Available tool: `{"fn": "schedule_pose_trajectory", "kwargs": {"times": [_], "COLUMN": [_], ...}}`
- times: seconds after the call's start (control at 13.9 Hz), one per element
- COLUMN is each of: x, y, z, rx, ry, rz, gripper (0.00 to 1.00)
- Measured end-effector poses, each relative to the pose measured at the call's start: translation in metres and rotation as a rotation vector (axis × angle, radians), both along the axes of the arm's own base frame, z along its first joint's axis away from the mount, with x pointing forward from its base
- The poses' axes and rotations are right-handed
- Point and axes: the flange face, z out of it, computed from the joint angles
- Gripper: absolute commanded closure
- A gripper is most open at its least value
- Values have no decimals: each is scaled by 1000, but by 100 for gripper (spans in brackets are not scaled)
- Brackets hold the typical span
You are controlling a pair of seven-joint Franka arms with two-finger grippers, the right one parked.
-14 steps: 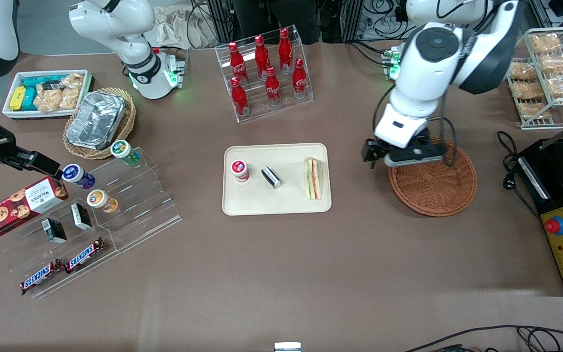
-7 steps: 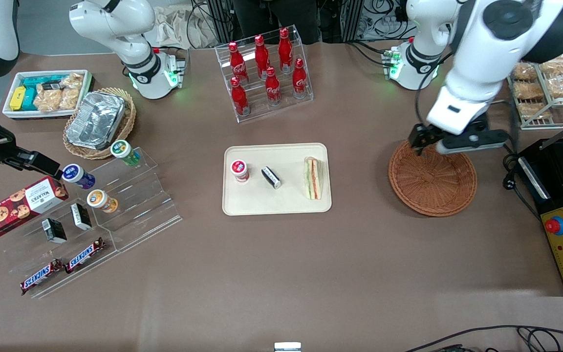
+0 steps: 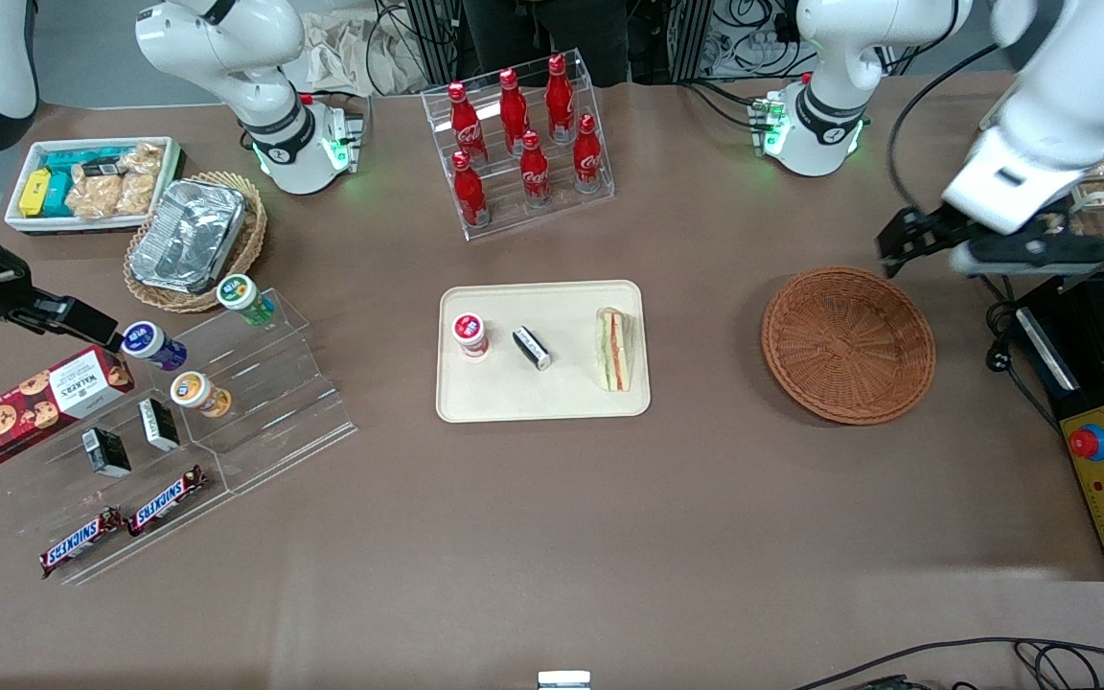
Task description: Place sandwich from basket to tray
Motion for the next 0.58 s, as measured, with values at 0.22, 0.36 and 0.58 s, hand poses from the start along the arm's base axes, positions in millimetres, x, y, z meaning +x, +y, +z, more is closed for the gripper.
{"fn": "schedule_pose_trajectory", "kwargs": {"times": [0.22, 0.36, 0.58], "x": [6, 18, 39], "y": [12, 9, 7], "z": [28, 31, 30], "rx": [-7, -11, -14], "ry": [-25, -27, -3], "rz": [-28, -32, -36], "gripper": [1, 2, 2]}}
